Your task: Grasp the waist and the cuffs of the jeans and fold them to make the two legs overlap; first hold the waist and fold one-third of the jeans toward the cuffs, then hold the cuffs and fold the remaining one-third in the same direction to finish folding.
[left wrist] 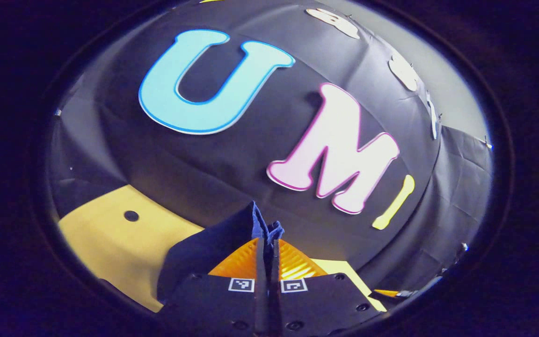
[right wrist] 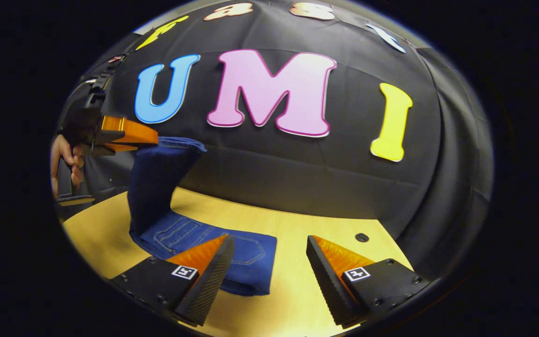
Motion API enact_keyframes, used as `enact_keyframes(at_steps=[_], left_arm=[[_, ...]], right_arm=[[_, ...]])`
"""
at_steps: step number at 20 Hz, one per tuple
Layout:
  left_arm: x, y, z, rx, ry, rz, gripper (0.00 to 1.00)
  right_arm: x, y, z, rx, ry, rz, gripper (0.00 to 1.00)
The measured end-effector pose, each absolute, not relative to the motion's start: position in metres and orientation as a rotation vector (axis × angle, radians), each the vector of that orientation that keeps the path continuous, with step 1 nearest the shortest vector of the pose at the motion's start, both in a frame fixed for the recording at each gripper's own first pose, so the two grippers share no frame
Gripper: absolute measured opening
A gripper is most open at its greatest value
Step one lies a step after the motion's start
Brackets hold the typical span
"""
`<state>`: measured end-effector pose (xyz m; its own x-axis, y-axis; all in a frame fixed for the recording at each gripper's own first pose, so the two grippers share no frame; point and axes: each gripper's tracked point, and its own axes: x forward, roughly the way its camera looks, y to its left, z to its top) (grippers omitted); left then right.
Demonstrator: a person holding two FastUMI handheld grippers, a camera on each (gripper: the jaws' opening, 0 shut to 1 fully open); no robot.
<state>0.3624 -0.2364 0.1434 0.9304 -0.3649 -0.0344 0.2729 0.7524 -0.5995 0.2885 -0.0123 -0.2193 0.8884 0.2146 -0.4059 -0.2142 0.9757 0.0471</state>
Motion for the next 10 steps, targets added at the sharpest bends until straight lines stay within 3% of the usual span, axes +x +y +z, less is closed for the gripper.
enact_keyframes(at_steps=[6, 8, 9, 10], left_arm=[[0.355, -0.419, 0.078, -0.505, 0.335, -0.491, 0.06], [0.354, -0.450, 0.060, -0.488, 0.359, -0.512, 0.17], [0.351, -0.457, 0.054, -0.465, 0.355, -0.519, 0.29], [0.344, -0.454, 0.053, -0.435, 0.344, -0.519, 0.55]], right_arm=[[0.266, -0.078, -0.234, 0.021, 0.469, 0.102, 0.97], [0.259, -0.093, -0.237, 0.035, 0.482, 0.079, 0.97], [0.257, -0.098, -0.238, 0.036, 0.485, 0.069, 0.97], [0.252, -0.101, -0.238, 0.037, 0.489, 0.065, 0.97]])
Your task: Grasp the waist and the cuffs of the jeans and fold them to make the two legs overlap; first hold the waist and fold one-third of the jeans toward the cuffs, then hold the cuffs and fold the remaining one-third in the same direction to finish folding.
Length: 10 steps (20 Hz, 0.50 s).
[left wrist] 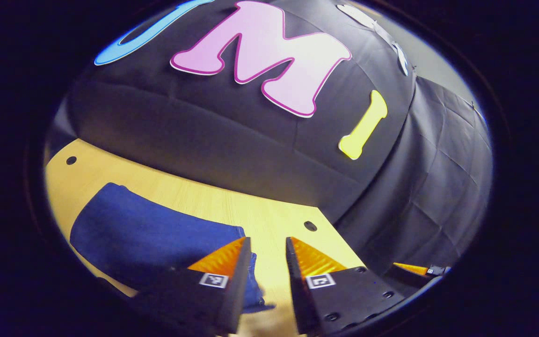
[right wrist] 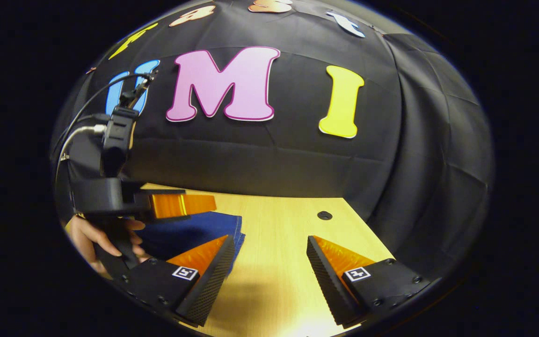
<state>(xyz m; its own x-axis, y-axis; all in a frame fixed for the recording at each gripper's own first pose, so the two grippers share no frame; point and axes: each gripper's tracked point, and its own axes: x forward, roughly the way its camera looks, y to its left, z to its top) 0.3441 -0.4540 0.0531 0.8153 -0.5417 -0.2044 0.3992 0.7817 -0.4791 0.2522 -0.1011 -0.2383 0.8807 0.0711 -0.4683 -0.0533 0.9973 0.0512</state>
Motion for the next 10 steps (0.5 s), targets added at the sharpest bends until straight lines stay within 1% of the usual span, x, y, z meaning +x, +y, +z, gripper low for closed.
enact_keyframes(at_steps=[1, 3, 6, 10], left_arm=[[0.348, -0.454, 0.050, -0.407, 0.326, -0.509, 0.82], [0.344, -0.443, 0.054, -0.359, 0.302, -0.485, 0.95], [0.322, -0.402, 0.073, -0.280, 0.250, -0.418, 0.97], [0.268, -0.327, 0.129, -0.206, 0.122, -0.315, 0.96]], right_arm=[[0.250, -0.103, -0.238, 0.037, 0.489, 0.063, 0.97], [0.244, -0.100, -0.235, 0.040, 0.489, 0.074, 0.97], [0.238, -0.089, -0.216, 0.074, 0.466, 0.095, 0.97], [0.227, -0.072, -0.174, 0.084, 0.410, 0.138, 0.97]])
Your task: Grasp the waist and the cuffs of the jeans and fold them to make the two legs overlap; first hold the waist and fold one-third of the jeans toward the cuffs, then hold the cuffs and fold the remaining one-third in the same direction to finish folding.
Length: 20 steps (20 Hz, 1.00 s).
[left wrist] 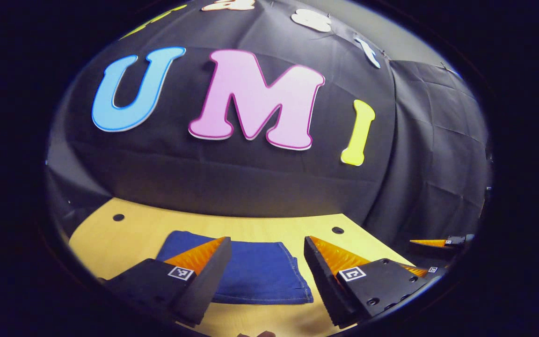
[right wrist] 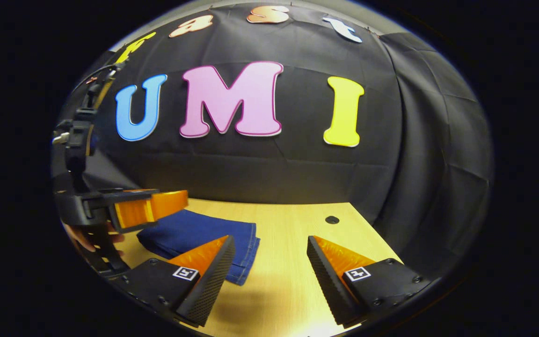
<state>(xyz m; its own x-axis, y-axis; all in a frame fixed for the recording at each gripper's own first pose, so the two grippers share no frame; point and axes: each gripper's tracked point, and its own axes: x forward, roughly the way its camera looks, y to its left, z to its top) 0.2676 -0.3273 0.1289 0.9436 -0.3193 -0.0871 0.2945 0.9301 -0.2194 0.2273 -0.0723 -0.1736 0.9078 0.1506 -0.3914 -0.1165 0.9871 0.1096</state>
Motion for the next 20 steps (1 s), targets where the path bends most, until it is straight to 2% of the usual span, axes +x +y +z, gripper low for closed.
enact_keyframes(at_steps=[5, 10, 14, 20], left_arm=[[0.193, -0.249, 0.176, -0.209, 0.060, -0.202, 0.96], [0.125, -0.195, 0.197, -0.226, 0.026, -0.094, 0.96], [0.084, -0.184, 0.207, -0.237, 0.016, -0.063, 0.96], [0.050, -0.186, 0.222, -0.193, 0.010, -0.021, 0.96]], right_arm=[[0.205, -0.053, -0.090, 0.121, 0.313, 0.206, 0.97], [0.164, -0.048, -0.004, 0.069, 0.174, 0.237, 0.96], [0.121, -0.062, 0.021, 0.052, 0.144, 0.189, 0.96], [0.092, -0.082, 0.040, 0.118, 0.129, 0.234, 0.97]])
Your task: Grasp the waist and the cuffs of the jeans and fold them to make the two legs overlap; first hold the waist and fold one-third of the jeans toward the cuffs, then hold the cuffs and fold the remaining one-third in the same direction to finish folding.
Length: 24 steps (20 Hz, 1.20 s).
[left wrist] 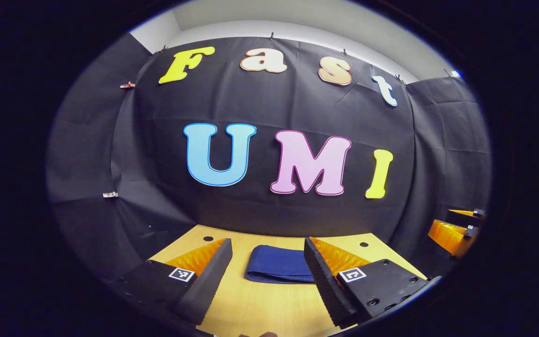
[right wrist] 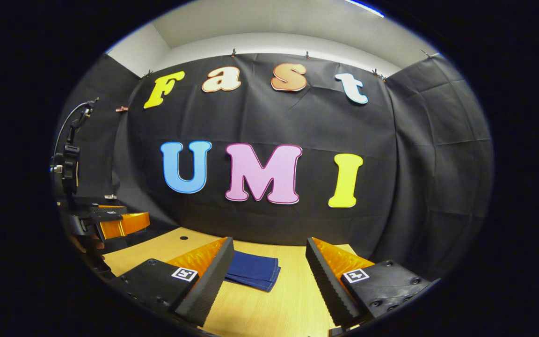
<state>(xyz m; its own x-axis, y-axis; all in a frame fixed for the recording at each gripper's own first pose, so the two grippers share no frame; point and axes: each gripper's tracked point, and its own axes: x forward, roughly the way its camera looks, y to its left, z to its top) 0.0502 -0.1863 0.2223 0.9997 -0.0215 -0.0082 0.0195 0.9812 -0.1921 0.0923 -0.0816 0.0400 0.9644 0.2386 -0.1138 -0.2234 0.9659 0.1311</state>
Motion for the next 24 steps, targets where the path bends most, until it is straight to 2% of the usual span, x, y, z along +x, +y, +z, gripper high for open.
enact_keyframes(at_steps=[3, 6, 8, 9, 10, 24], left_arm=[[0.036, -0.198, 0.218, -0.200, 0.031, 0.003, 0.96], [0.026, -0.199, 0.207, -0.199, 0.050, 0.051, 0.96], [0.023, -0.205, 0.209, -0.191, 0.046, 0.031, 0.96], [0.025, -0.205, 0.211, -0.176, 0.044, 0.025, 0.96], [0.027, -0.202, 0.211, -0.157, 0.042, 0.024, 0.96], [0.048, -0.190, 0.202, -0.202, 0.056, -0.059, 0.96]], right_arm=[[0.090, -0.085, 0.027, 0.117, 0.173, 0.308, 0.96], [0.094, -0.100, 0.022, 0.131, 0.165, 0.291, 0.96], [0.092, -0.088, 0.009, 0.134, 0.209, 0.335, 0.92], [0.096, -0.087, 0.009, 0.136, 0.206, 0.328, 0.97], [0.100, -0.084, 0.012, 0.146, 0.202, 0.333, 0.97], [0.101, -0.032, 0.015, 0.092, 0.182, 0.344, 0.96]])
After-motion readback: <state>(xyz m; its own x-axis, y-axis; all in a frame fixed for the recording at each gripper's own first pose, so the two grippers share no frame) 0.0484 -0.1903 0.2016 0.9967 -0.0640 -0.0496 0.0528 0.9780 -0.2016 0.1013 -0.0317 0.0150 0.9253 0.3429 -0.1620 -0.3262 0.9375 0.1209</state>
